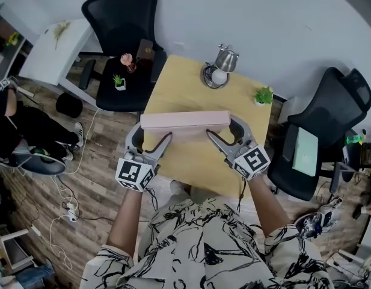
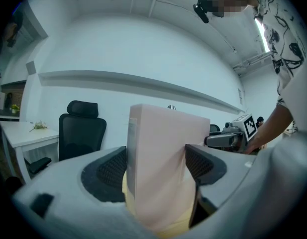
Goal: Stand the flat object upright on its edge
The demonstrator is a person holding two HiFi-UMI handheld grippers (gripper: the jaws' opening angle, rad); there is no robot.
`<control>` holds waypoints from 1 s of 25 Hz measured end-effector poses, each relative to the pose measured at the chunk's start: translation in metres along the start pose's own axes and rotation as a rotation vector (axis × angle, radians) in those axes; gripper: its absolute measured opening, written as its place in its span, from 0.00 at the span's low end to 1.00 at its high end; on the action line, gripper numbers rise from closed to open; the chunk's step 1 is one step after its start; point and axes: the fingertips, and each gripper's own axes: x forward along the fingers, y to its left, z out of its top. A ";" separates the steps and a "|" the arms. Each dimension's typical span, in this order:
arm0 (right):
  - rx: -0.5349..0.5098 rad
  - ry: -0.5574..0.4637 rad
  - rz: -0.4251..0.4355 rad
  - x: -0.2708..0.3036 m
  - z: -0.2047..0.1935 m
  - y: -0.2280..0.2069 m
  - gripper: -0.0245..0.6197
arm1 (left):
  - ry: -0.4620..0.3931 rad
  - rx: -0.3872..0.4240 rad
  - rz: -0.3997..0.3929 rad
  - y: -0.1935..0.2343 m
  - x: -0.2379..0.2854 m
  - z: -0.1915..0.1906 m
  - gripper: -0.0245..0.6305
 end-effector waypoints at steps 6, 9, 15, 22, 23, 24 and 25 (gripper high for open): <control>0.028 -0.001 0.009 0.001 0.000 -0.003 0.50 | -0.003 -0.024 -0.020 0.001 0.001 0.002 0.59; 0.037 0.001 0.011 0.002 -0.001 -0.003 0.50 | -0.004 -0.024 -0.020 0.002 0.001 0.001 0.59; 0.066 -0.001 0.014 0.003 -0.002 -0.006 0.53 | -0.001 -0.034 -0.020 0.006 0.001 0.001 0.61; 0.076 -0.001 0.019 0.003 -0.001 -0.006 0.56 | 0.003 -0.037 -0.023 0.008 -0.002 0.001 0.62; 0.076 -0.002 0.017 0.003 -0.001 -0.007 0.57 | 0.002 -0.035 -0.023 0.009 -0.002 0.001 0.62; 0.076 -0.002 0.017 0.003 -0.001 -0.007 0.57 | 0.002 -0.032 -0.022 0.009 -0.003 0.002 0.62; 0.076 -0.002 0.018 0.003 0.000 -0.007 0.58 | 0.001 -0.029 -0.022 0.010 -0.004 0.002 0.62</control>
